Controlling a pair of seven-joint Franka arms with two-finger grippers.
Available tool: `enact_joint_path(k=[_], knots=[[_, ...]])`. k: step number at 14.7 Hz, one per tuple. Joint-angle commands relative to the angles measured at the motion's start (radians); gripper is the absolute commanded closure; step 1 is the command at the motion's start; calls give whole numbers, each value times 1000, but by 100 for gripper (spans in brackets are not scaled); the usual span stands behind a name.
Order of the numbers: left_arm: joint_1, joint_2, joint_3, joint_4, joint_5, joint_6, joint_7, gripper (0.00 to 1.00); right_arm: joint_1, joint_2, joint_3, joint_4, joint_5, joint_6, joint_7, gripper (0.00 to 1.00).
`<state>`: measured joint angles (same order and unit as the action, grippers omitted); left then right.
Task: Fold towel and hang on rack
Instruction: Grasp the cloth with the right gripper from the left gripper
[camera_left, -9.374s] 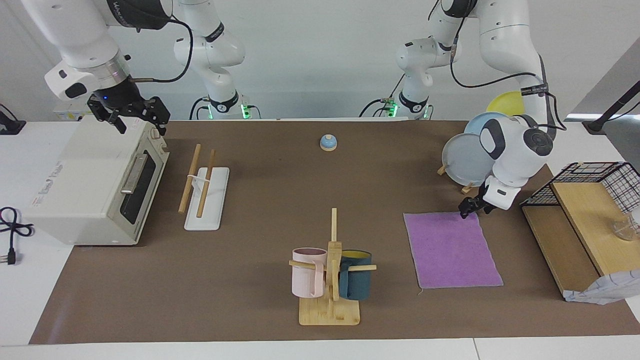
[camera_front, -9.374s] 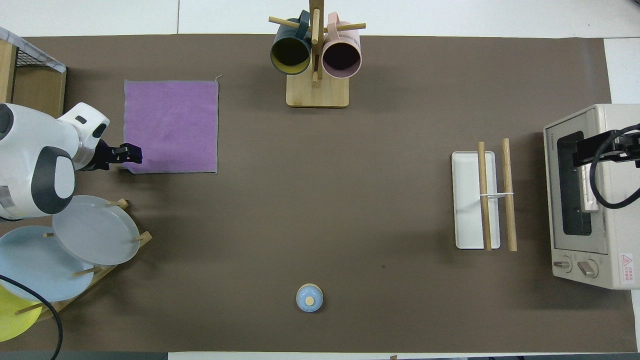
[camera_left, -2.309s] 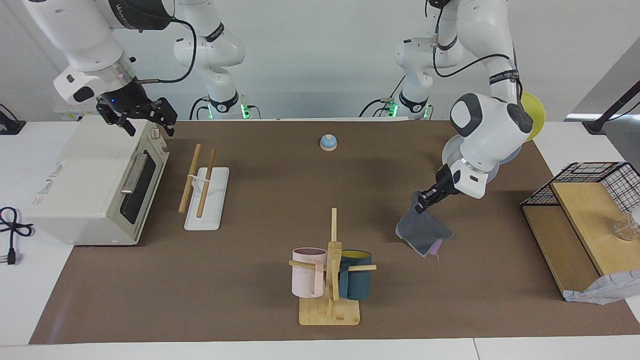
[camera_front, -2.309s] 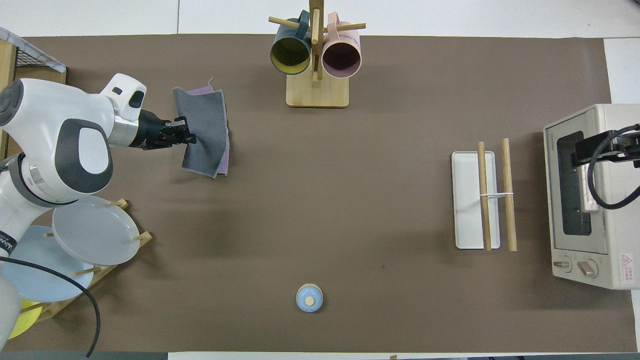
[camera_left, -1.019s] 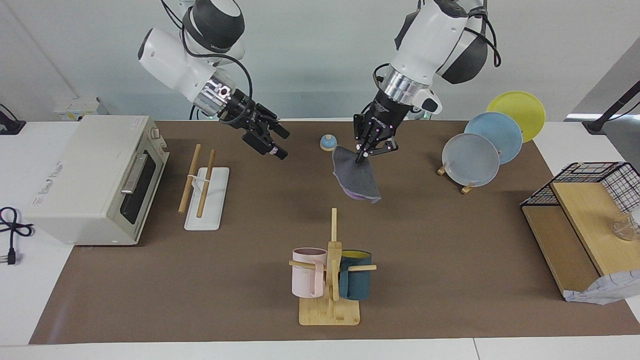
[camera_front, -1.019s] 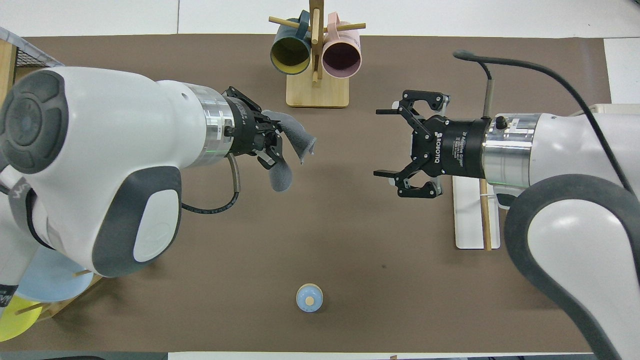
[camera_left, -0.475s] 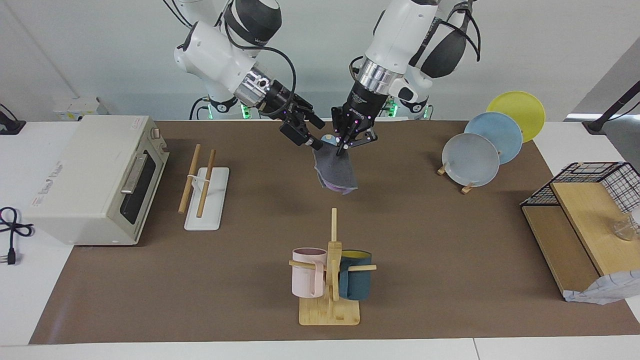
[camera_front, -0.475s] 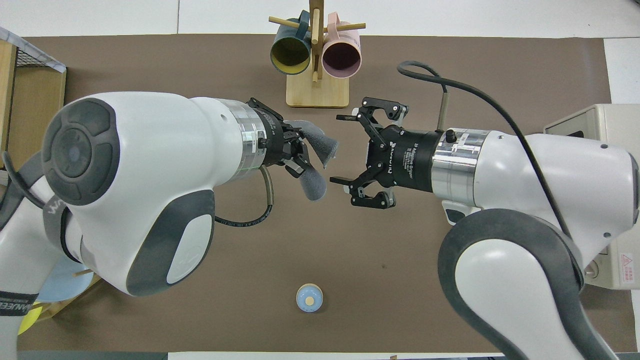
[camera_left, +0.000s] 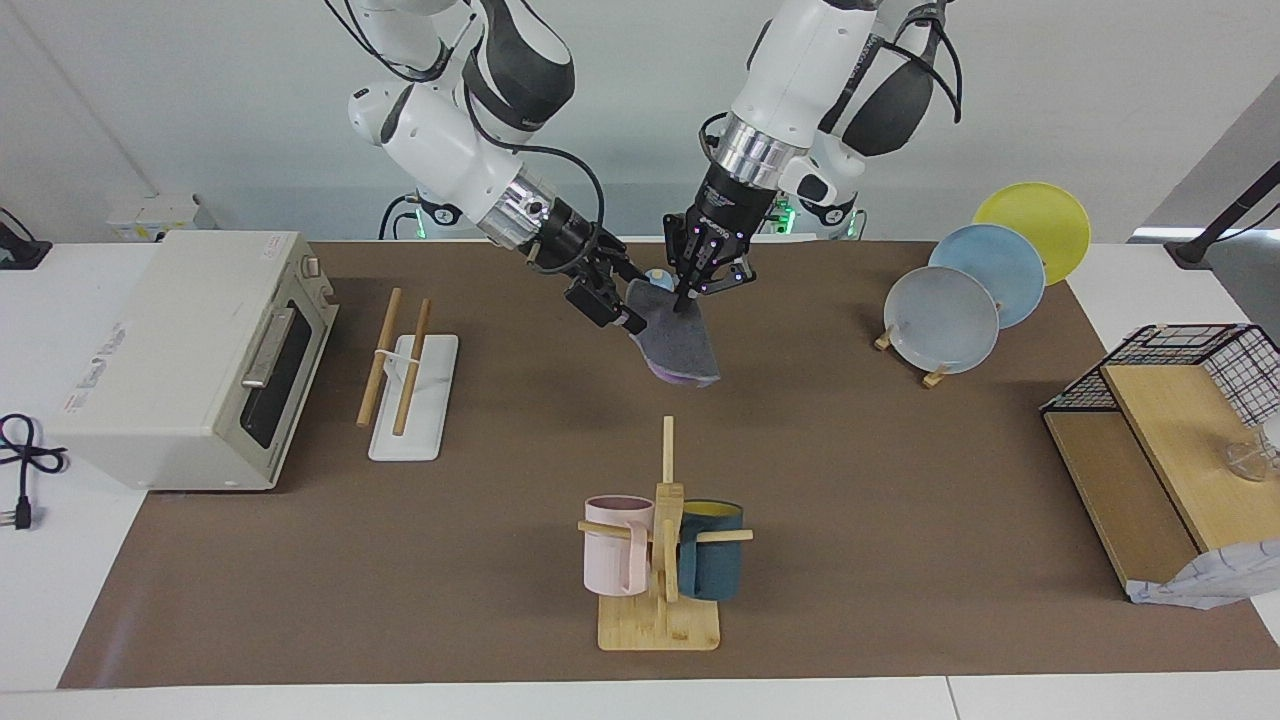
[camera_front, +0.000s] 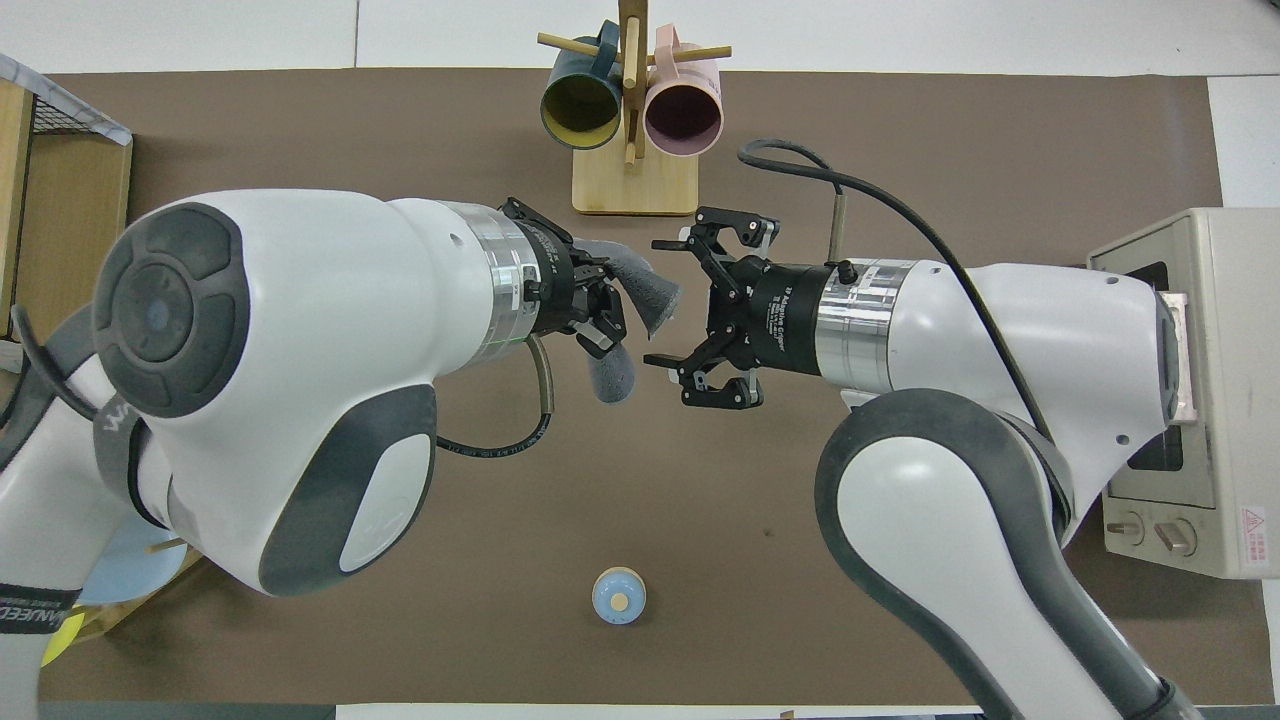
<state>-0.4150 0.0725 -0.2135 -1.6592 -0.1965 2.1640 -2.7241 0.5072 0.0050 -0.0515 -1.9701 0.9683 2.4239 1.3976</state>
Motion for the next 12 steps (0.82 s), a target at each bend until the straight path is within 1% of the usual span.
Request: enact_joint_path(k=[1, 2, 3, 5, 6, 9, 12], knots=[[-14, -14, 8, -7, 34, 7, -88, 100, 16, 16, -1, 13, 26, 20, -66, 0], [-14, -14, 8, -7, 37, 7, -91, 100, 19, 16, -1, 11, 26, 20, -92, 20], [-14, -14, 8, -8, 37, 7, -91, 100, 19, 16, -1, 11, 26, 20, -101, 48], [-14, -14, 8, -8, 37, 7, -92, 100, 17, 16, -1, 14, 27, 18, -103, 97], [-14, -14, 8, -8, 37, 7, -92, 100, 17, 16, -1, 13, 26, 17, -107, 100], [-13, -14, 8, -10, 37, 7, -101, 100, 17, 16, -1, 13, 26, 9, -167, 100], [-13, -16, 8, -11, 37, 5, -105, 100, 17, 15, -1, 11, 24, 1, -181, 100]])
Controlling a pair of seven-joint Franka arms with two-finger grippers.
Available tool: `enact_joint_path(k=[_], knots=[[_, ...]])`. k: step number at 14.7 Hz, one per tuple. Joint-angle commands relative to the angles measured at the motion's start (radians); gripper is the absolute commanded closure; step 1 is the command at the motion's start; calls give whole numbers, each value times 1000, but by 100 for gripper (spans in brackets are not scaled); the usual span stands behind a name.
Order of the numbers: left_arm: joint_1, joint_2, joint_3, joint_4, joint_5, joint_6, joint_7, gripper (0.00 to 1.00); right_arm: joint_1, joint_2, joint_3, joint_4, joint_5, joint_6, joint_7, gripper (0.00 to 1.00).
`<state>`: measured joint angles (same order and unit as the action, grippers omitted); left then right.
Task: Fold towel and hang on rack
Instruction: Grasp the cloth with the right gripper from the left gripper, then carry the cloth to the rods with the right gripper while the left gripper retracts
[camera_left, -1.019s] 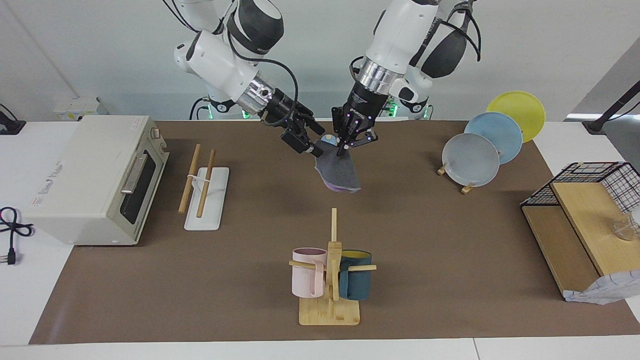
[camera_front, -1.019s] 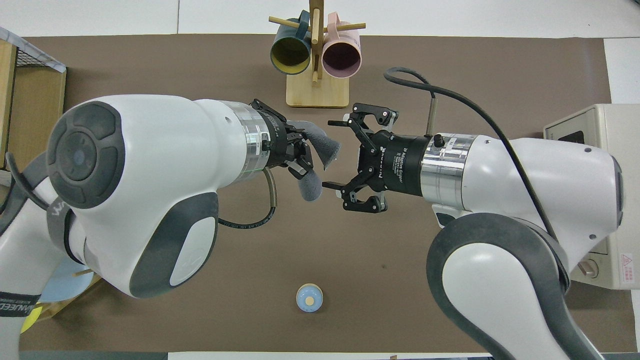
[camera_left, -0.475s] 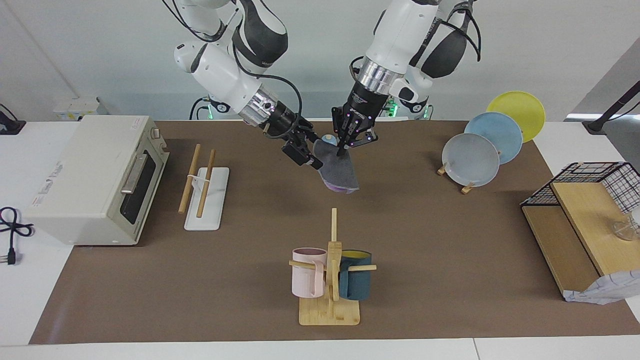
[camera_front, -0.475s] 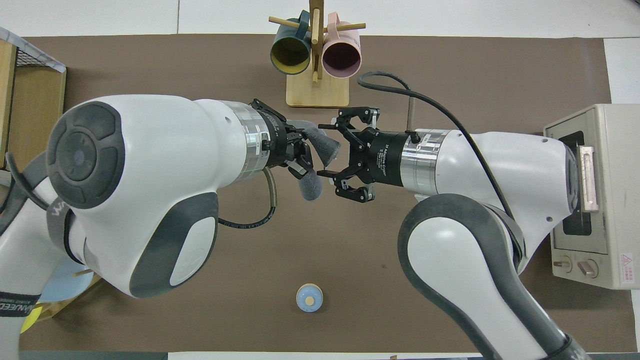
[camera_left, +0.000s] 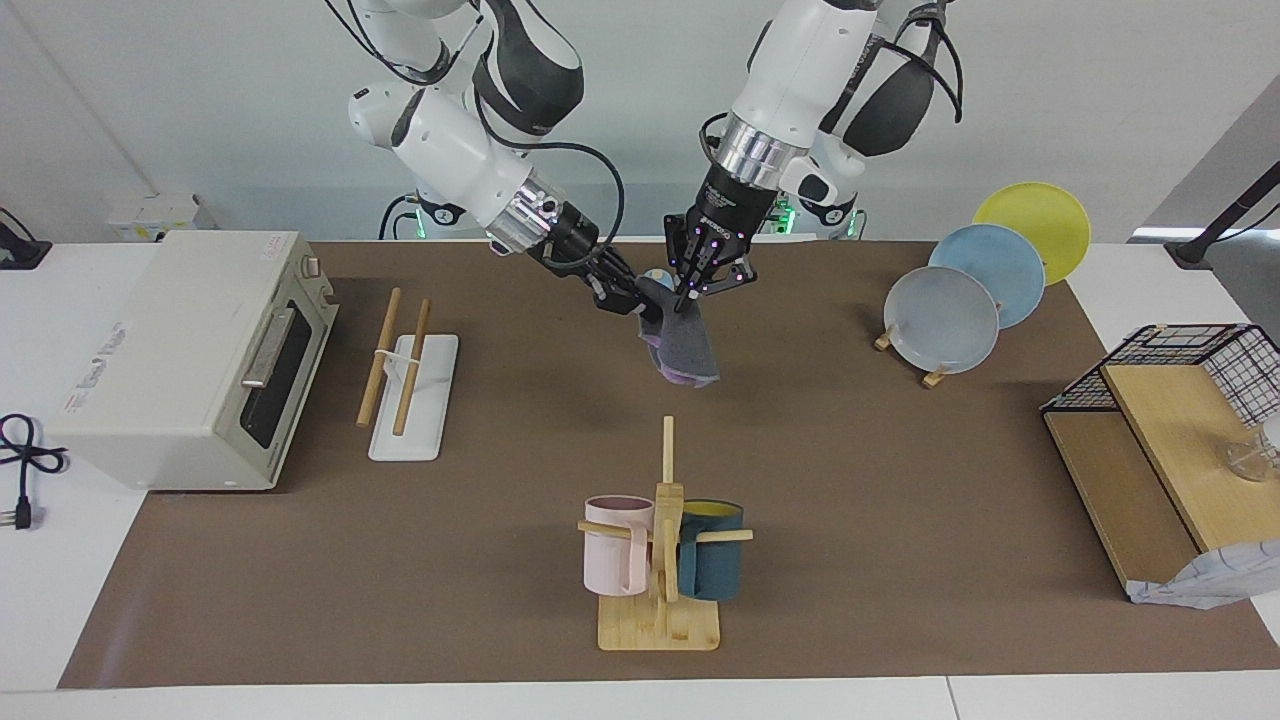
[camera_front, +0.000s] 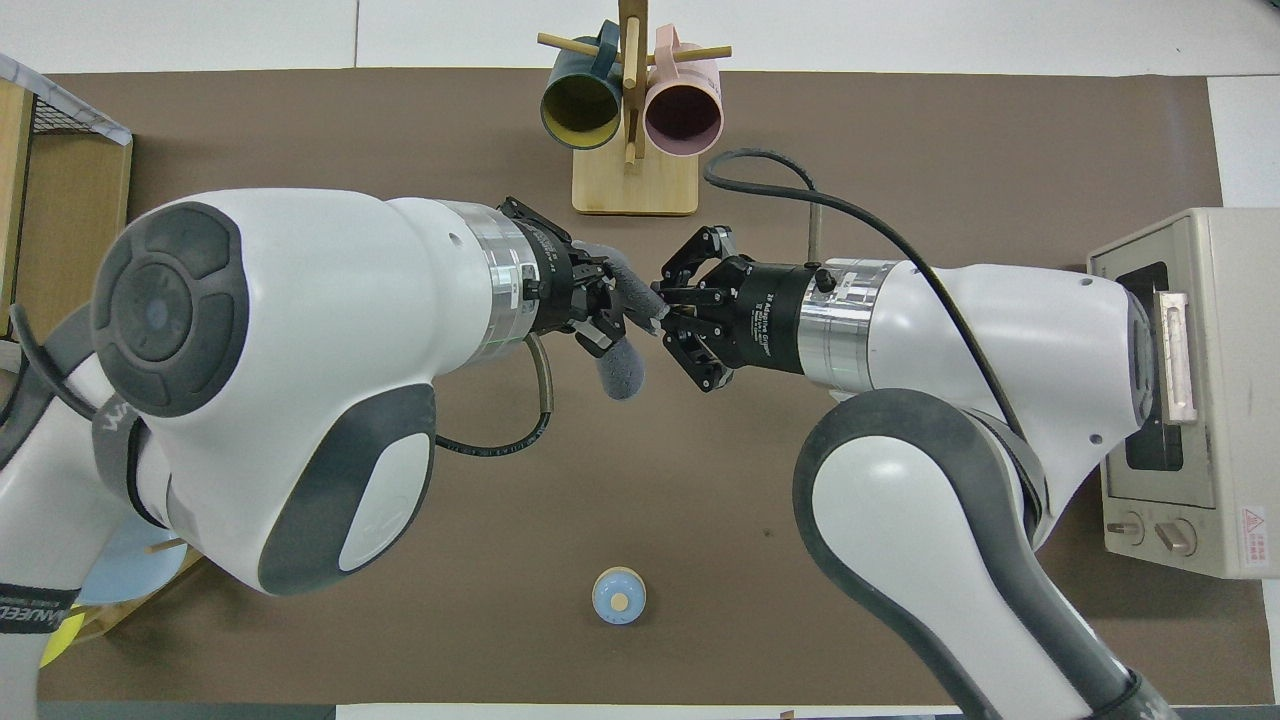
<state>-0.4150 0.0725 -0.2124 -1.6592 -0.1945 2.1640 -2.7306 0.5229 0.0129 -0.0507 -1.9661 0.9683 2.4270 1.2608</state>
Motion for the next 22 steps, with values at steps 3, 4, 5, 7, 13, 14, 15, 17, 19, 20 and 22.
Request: enact_joint_path(k=[3, 4, 5, 7, 13, 14, 15, 17, 19, 20, 22], knots=[[-13, -20, 7, -22, 35, 5, -98, 100, 0, 6, -1, 7, 24, -2, -50, 100], [-13, -26, 7, -28, 38, 2, -87, 100, 2, 6, -1, 7, 23, -2, -50, 100], [-16, -29, 5, -28, 84, 2, -52, 26, 2, 6, -1, 6, 21, -2, -50, 100], [-31, -33, -1, -33, 115, 3, -28, 0, 2, 2, -1, 3, 17, -2, -52, 100], [-12, -39, 4, -48, 122, 0, 63, 0, -62, -5, -6, 0, -334, -204, -254, 100], [5, -42, 5, -56, 122, 2, 107, 0, -81, -13, -6, 0, -409, -254, -323, 100], [21, -43, 5, -65, 122, 2, 165, 0, -102, -17, -6, -3, -463, -300, -407, 100], [67, -49, 5, -82, 122, 5, 308, 0, -165, -21, -8, 1, -554, -383, -548, 100], [137, -49, 5, -83, 122, 2, 475, 0, -225, -21, -8, 13, -661, -446, -717, 100], [177, -48, 4, -88, 119, 2, 562, 0, -245, -21, -9, 19, -704, -472, -791, 100], [244, -54, 4, -128, 112, 16, 766, 0, -294, -21, -11, 39, -802, -526, -929, 100]])
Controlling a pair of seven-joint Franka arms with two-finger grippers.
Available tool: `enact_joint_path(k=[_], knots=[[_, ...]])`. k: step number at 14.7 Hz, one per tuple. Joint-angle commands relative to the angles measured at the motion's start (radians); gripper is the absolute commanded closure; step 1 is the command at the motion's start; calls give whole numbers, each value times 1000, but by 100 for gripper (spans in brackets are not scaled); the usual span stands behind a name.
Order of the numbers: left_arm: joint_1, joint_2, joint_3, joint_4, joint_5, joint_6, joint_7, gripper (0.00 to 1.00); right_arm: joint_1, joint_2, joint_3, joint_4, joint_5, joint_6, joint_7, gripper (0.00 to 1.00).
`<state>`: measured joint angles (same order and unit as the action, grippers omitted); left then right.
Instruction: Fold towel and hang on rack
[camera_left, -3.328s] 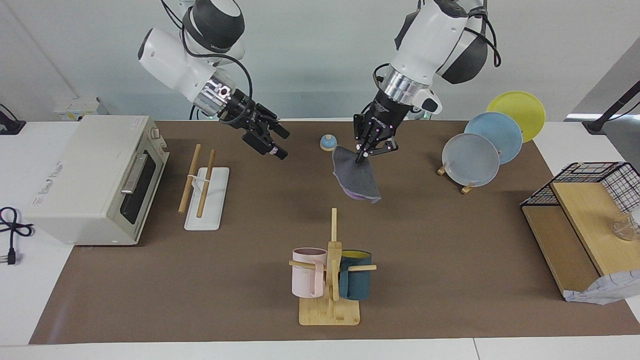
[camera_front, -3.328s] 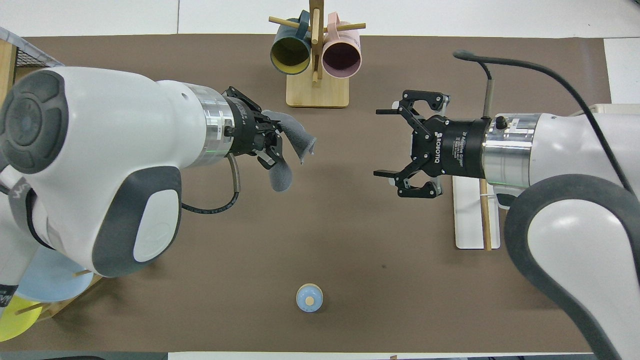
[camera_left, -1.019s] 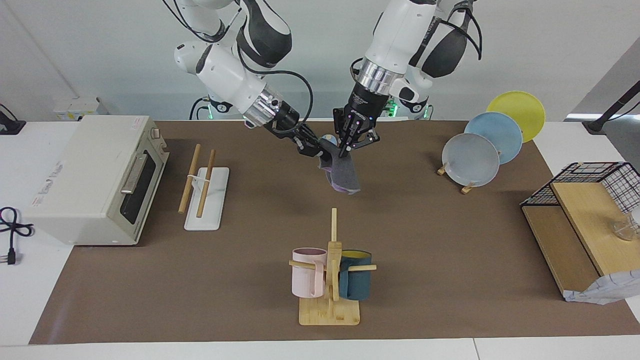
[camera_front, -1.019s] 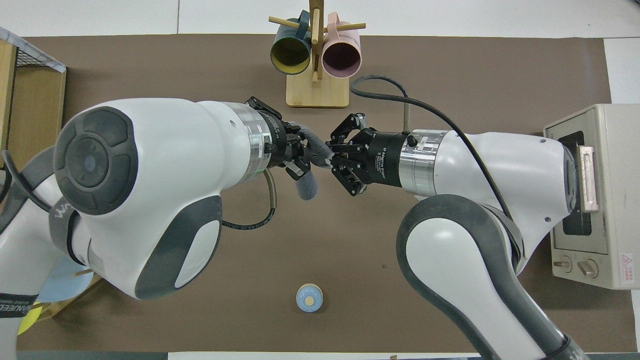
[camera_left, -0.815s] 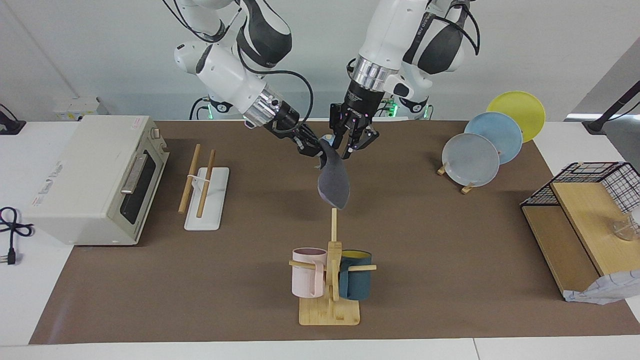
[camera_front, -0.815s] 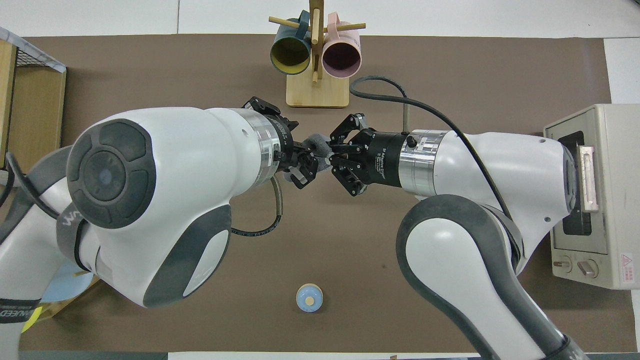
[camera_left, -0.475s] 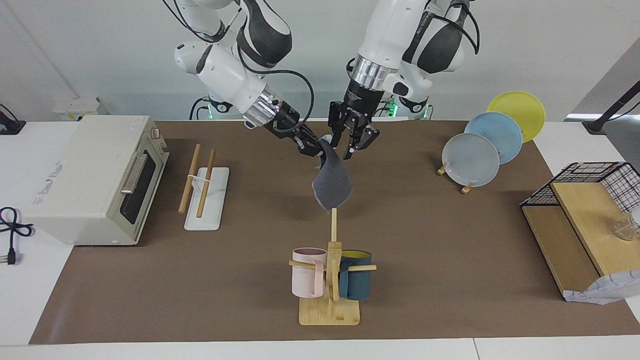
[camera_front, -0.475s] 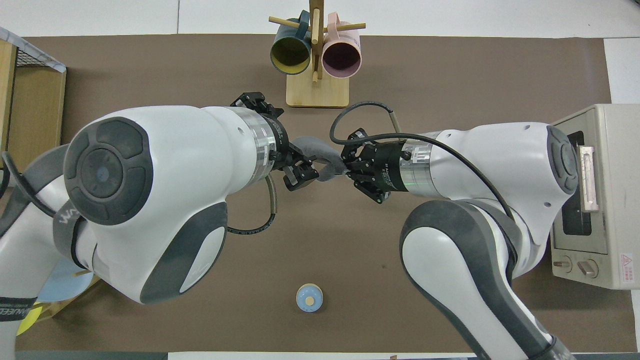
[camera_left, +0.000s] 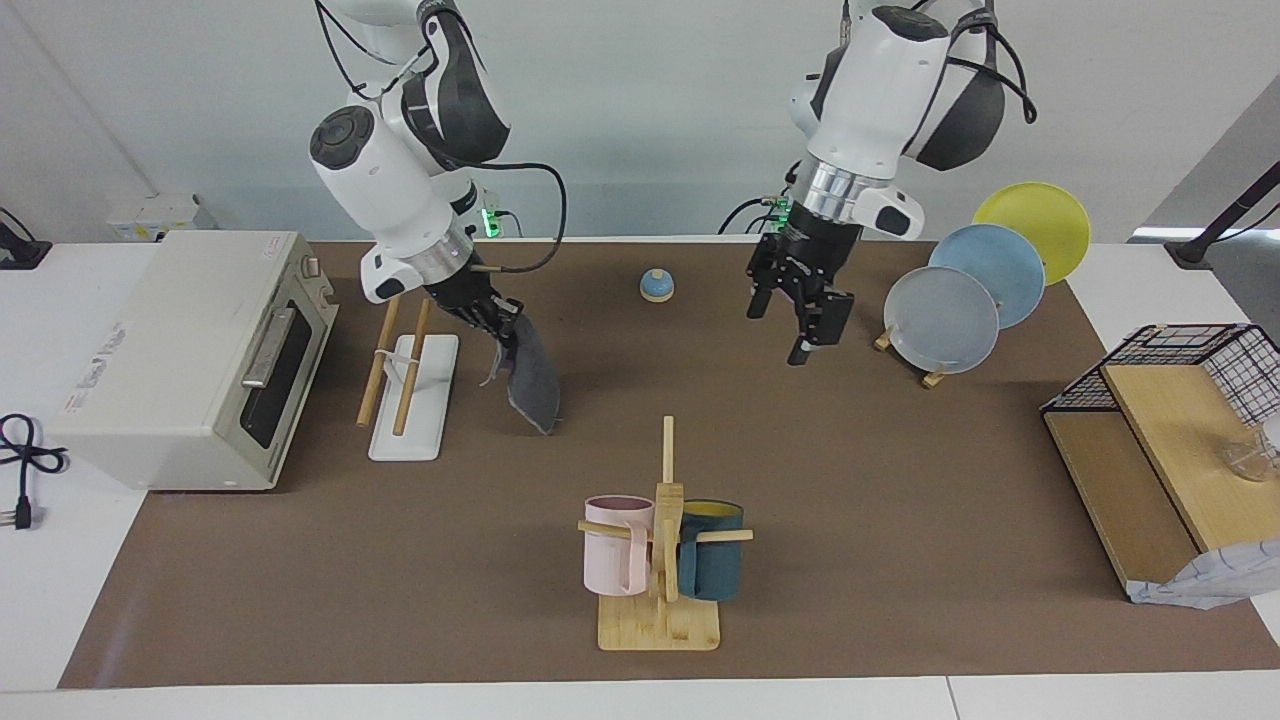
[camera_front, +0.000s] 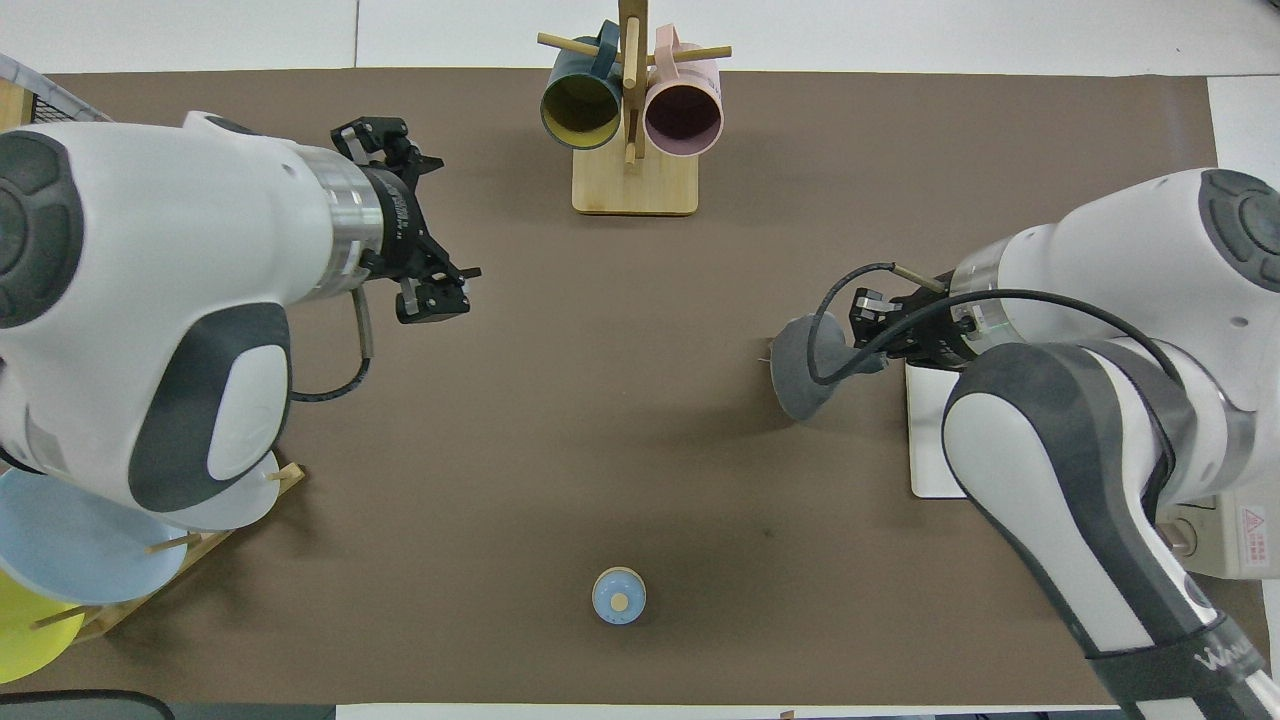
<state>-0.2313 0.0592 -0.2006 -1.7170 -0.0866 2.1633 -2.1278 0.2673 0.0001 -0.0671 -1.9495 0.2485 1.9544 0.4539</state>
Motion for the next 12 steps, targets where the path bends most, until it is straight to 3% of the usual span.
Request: enact_joint_path(k=[1, 8, 12], knots=[[93, -45, -10, -81, -2, 19, 269, 0, -61, -11, 6, 23, -131, -78, -203, 100], [271, -47, -6, -79, -18, -60, 961, 0, -154, -49, 4, 21, -434, -175, -418, 100], [312, -45, 0, -63, -15, -92, 1317, 0, -216, -72, 4, 11, -454, -207, -486, 100]])
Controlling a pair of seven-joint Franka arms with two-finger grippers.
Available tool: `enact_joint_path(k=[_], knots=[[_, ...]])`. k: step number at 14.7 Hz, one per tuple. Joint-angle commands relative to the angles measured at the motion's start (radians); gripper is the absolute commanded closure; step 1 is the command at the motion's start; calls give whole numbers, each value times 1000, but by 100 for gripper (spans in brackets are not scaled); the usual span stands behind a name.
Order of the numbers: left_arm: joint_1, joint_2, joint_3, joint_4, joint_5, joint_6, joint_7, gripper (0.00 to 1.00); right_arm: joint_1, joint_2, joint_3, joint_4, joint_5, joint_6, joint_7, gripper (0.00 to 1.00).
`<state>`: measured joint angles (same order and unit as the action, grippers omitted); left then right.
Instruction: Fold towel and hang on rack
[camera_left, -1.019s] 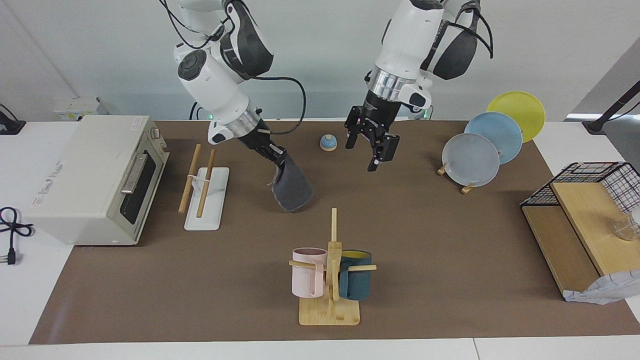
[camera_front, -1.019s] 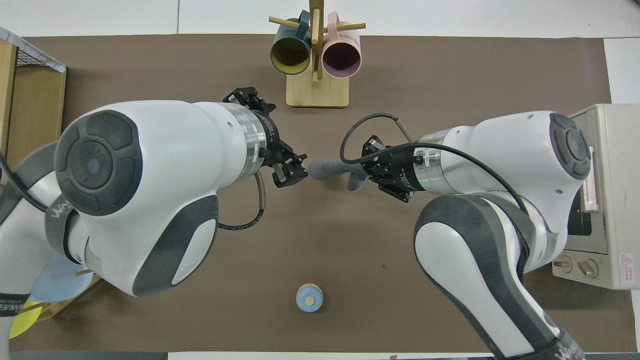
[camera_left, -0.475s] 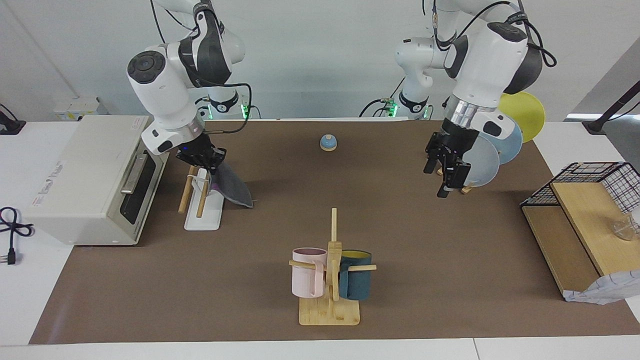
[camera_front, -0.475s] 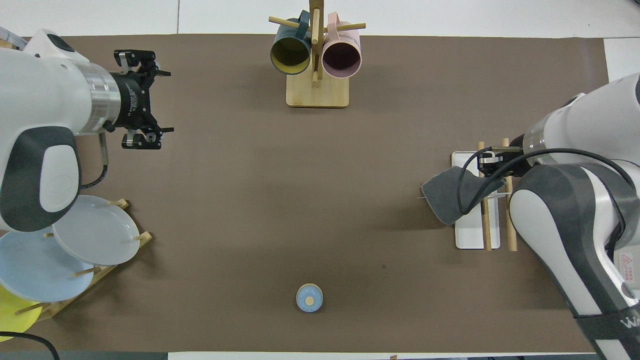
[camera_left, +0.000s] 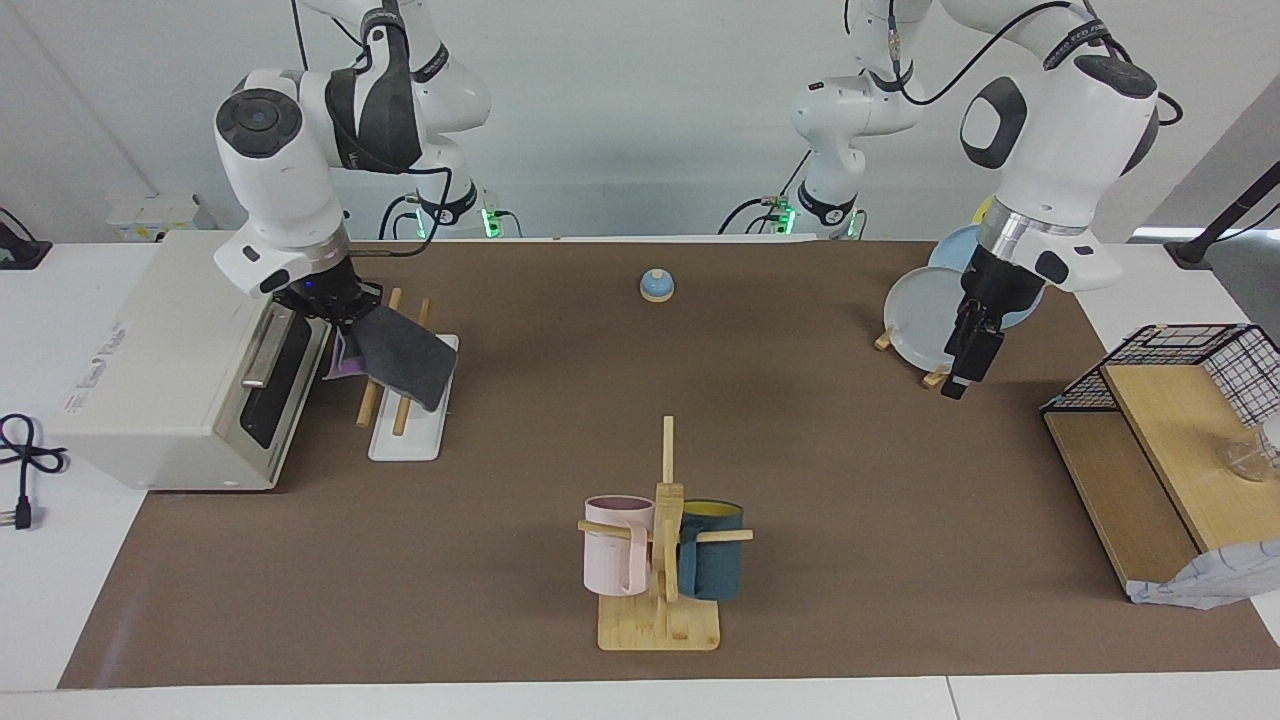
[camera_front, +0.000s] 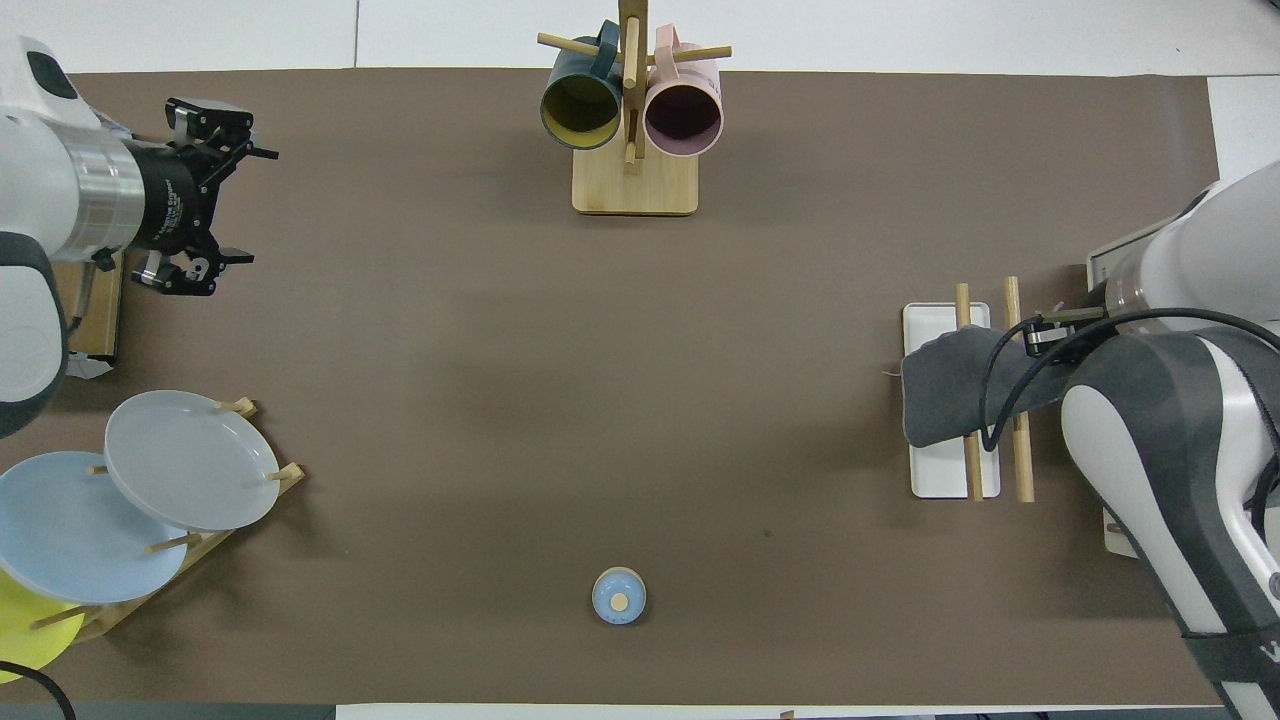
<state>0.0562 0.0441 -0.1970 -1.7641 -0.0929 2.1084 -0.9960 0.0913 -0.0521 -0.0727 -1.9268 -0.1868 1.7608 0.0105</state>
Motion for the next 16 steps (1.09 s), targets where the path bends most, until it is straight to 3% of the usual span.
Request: enact_joint_path(k=[1, 7, 8, 9, 10, 11, 16], knots=[[37, -27, -4, 6, -1, -80, 286, 0, -47, -25, 10, -20, -17, -14, -43, 100], [34, -7, 1, 116, 96, -310, 745, 0, -47, -46, 10, -60, -16, -1, -38, 100], [30, -10, 2, 127, 98, -365, 798, 0, -47, -46, 10, -60, -14, -1, -37, 89], [28, -18, 2, 130, 102, -419, 863, 0, -47, -46, 10, -60, -13, -1, -38, 49], [27, -24, 4, 132, 107, -471, 910, 0, -48, -46, 10, -57, -13, -3, -43, 17], [27, -38, 7, 130, 107, -516, 928, 0, -50, -45, 10, -55, -13, -3, -46, 0], [22, -138, 8, 3, 105, -551, 938, 0, -48, -48, 10, -46, -11, -12, -46, 0]])
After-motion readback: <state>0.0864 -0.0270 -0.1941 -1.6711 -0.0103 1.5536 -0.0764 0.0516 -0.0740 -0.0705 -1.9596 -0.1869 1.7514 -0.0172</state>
